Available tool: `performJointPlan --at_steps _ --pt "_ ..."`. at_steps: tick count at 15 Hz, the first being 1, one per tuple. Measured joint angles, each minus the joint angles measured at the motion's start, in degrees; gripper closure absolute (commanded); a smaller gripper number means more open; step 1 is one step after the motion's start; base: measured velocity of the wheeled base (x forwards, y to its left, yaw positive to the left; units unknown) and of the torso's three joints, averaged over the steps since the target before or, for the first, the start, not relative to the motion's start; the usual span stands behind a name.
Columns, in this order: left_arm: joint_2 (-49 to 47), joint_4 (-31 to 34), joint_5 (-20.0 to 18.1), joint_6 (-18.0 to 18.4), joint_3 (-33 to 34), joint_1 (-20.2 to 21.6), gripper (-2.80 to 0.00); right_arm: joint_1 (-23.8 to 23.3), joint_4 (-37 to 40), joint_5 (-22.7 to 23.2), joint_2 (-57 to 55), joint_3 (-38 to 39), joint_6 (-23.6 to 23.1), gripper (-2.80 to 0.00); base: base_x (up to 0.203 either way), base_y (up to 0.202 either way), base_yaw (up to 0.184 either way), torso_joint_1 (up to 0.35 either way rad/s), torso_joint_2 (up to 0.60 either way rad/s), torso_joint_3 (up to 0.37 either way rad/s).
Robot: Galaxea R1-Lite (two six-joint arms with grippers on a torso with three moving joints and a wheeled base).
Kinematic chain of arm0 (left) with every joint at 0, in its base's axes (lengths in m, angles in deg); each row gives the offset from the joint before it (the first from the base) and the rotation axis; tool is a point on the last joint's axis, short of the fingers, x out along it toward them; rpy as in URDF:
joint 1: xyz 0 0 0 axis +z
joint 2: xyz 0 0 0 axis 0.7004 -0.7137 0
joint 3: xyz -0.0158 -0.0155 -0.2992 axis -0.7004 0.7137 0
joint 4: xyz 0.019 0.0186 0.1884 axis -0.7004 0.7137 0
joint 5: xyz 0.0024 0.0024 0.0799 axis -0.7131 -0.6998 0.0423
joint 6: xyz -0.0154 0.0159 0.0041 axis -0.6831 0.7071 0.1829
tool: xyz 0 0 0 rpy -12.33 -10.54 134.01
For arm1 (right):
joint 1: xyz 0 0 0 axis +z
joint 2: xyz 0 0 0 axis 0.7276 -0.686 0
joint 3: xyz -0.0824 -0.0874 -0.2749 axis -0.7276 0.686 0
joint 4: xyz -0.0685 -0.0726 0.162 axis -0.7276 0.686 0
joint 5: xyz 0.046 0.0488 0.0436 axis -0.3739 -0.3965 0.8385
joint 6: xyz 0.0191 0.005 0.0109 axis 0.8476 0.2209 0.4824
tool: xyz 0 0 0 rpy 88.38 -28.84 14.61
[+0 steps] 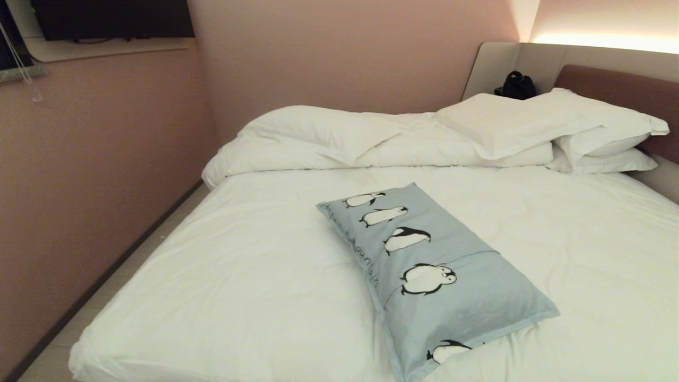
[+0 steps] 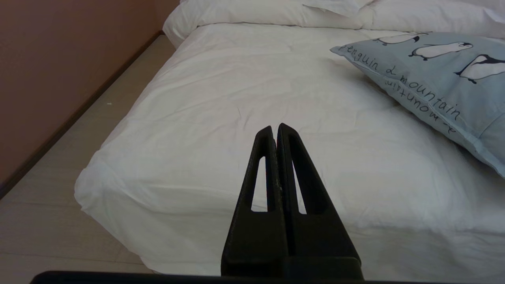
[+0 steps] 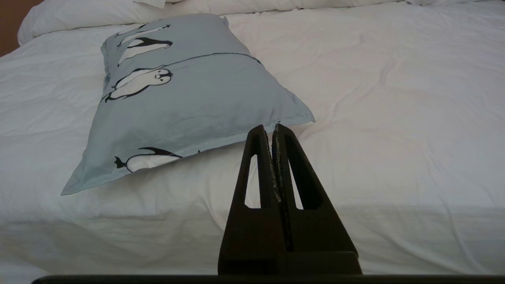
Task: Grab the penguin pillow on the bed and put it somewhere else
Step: Pick up the pillow
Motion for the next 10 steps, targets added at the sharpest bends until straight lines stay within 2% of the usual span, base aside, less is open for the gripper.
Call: performJointPlan --at_steps 10 --pt "0.0 0.0 -0.01 -0.02 0.0 0.0 0.0 -0.02 -0.02 -0.04 0.0 0.0 -0.02 0.0 0.0 0.0 0.0 0.0 0.0 0.0"
